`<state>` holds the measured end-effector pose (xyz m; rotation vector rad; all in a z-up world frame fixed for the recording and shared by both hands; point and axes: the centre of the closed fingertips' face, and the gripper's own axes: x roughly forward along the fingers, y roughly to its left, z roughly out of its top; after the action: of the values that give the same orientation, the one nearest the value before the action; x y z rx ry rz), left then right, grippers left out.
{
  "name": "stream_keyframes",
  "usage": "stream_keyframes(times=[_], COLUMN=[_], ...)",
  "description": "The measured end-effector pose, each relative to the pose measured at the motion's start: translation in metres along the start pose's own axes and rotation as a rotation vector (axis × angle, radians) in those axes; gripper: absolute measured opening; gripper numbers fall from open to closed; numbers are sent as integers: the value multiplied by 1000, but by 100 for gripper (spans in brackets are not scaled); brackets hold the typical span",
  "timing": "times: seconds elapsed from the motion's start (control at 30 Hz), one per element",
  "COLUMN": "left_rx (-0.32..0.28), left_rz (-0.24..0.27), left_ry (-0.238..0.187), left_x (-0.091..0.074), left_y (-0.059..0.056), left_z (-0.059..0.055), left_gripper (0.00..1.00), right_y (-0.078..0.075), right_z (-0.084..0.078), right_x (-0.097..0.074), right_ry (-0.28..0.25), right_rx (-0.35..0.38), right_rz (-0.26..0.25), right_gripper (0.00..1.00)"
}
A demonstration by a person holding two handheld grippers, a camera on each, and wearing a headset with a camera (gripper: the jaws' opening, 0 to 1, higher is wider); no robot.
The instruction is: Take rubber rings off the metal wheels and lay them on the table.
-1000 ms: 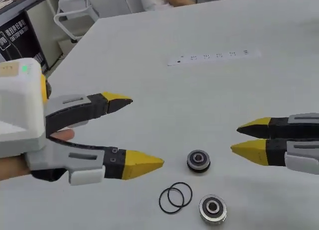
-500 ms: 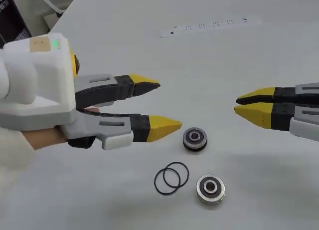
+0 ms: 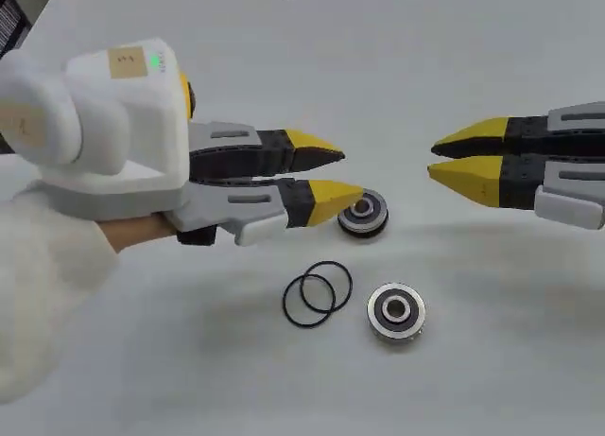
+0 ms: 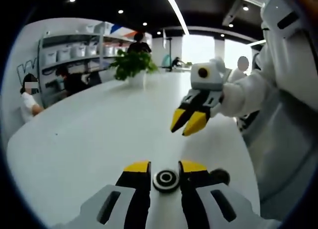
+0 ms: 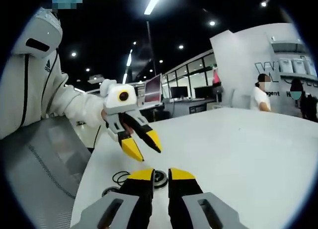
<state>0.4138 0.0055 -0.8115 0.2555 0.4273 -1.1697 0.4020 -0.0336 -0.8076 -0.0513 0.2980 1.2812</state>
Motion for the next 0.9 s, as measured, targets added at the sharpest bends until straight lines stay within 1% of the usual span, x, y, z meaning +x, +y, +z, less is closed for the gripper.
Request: stream_keyframes(times=[0.07, 0.1, 0.17, 0.23, 0.33, 0.47, 0.57, 0.6, 0.67, 0.73, 0.77, 0.9], left_rx=[6, 5, 4, 12, 8, 14, 5, 5, 3, 3, -11, -8], left_rz=[-8, -11, -19, -25, -26, -13, -12, -12, -15, -8, -11, -10], left_ry=[19, 22, 33, 36, 42, 60, 59, 58, 63, 52, 49, 29], left_x=[6, 8, 11, 13, 16, 19, 19, 19, 20, 19, 19, 17], left_y=[0, 0, -2, -4, -5, -4, -5, -6, -7, -6, -7, -8], left_z=[-7, -9, -12, -15, -18, -25, -26, -27, -30, -28, -29, -29], left_gripper=[22, 22, 21, 20, 18, 18, 17, 16, 16, 15, 14, 14], right_y=[0, 1, 3, 4, 4, 5, 5, 4, 5, 8, 8, 10], right_z=[-12, -15, -19, -22, -22, -24, -27, -29, -32, -36, -37, -37], right_x=[5, 7, 10, 11, 13, 17, 18, 19, 20, 20, 21, 22], right_ry=[39, 46, 62, 73, 81, 105, 124, 135, 153, 174, 174, 177], right_rx=[-4, 1, -12, -20, -40, -78, -104, -135, -167, -190, -189, -187], right_rz=[2, 7, 10, 11, 7, 7, 2, -3, -9, 0, 1, 9], right_gripper=[7, 7, 7, 7, 7, 8, 8, 8, 9, 9, 9, 10])
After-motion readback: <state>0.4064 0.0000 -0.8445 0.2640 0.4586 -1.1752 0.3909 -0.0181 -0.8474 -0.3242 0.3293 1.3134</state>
